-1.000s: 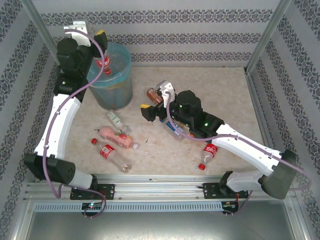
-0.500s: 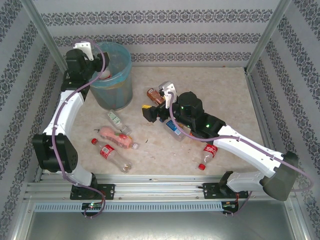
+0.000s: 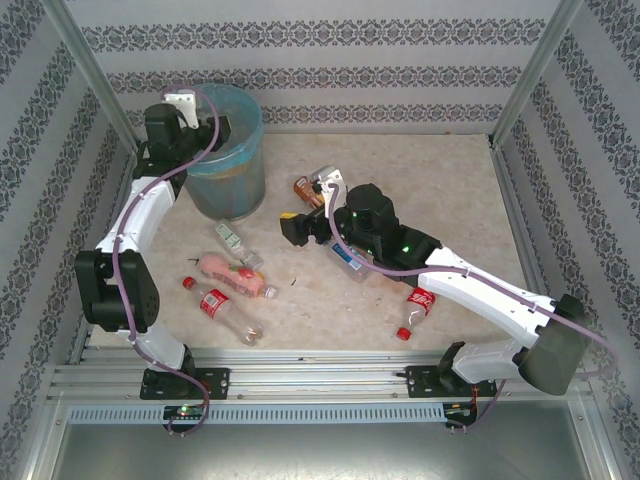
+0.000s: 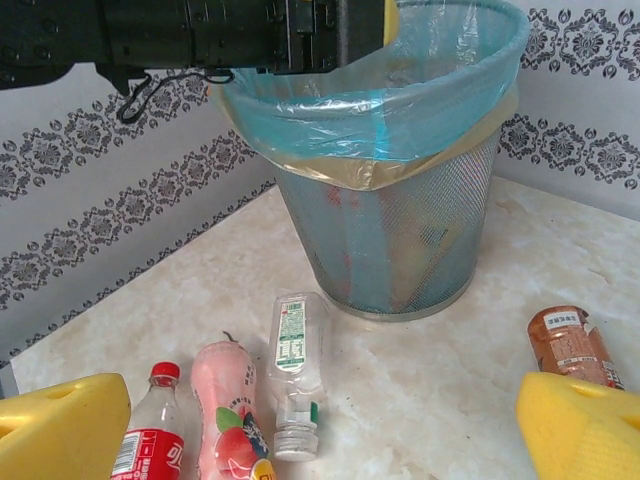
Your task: Put the plastic bottles in the bin
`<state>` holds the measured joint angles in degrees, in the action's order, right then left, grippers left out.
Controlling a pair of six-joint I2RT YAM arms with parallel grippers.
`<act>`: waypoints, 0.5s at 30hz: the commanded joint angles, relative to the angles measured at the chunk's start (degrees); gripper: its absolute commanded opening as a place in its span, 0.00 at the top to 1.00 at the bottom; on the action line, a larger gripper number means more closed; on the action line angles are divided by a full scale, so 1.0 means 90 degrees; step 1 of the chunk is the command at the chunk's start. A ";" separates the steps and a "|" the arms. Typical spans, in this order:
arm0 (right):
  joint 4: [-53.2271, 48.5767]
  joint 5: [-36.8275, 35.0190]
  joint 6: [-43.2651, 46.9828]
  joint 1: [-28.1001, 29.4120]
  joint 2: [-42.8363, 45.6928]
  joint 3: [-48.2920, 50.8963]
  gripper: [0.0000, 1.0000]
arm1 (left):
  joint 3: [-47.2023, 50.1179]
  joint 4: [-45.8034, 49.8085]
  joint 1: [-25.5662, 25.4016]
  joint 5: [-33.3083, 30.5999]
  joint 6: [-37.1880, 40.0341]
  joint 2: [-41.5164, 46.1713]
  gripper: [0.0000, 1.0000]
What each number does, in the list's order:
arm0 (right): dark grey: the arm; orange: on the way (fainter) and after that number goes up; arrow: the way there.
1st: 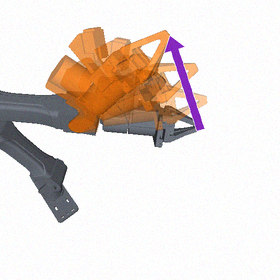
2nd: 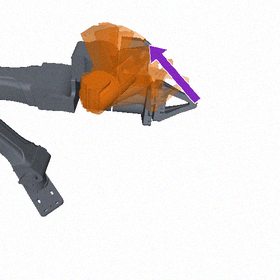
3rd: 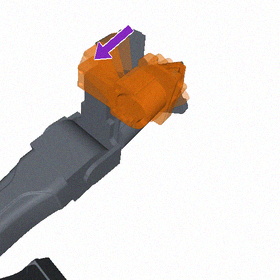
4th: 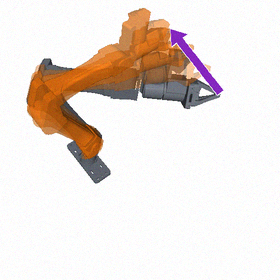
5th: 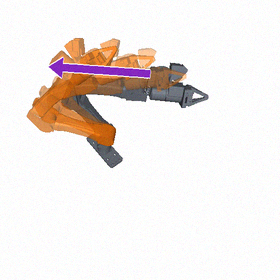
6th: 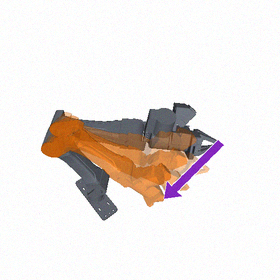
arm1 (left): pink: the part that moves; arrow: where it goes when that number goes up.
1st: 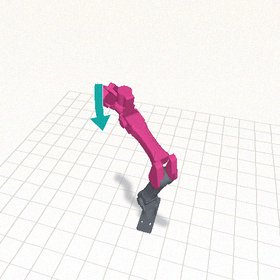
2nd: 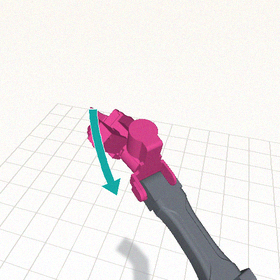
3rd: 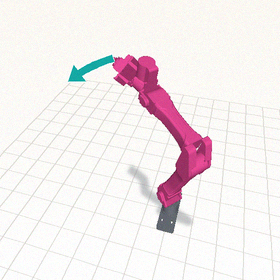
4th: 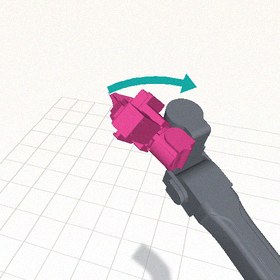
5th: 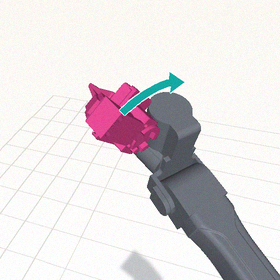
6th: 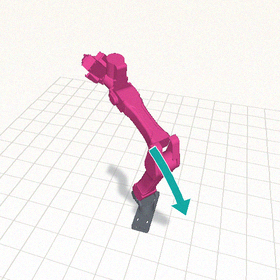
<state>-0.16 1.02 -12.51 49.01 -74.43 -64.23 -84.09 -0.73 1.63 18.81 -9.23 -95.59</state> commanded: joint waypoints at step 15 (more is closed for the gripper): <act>0.0134 0.0055 -0.0182 0.0062 -0.0158 0.0046 0.02 | -0.0792 0.0842 0.0107 -0.0047 0.0020 0.0326 0.40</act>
<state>-0.16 1.08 -13.39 49.01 -75.48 -64.23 -92.51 5.30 1.69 17.26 -9.23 -91.46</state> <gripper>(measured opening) 0.982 0.612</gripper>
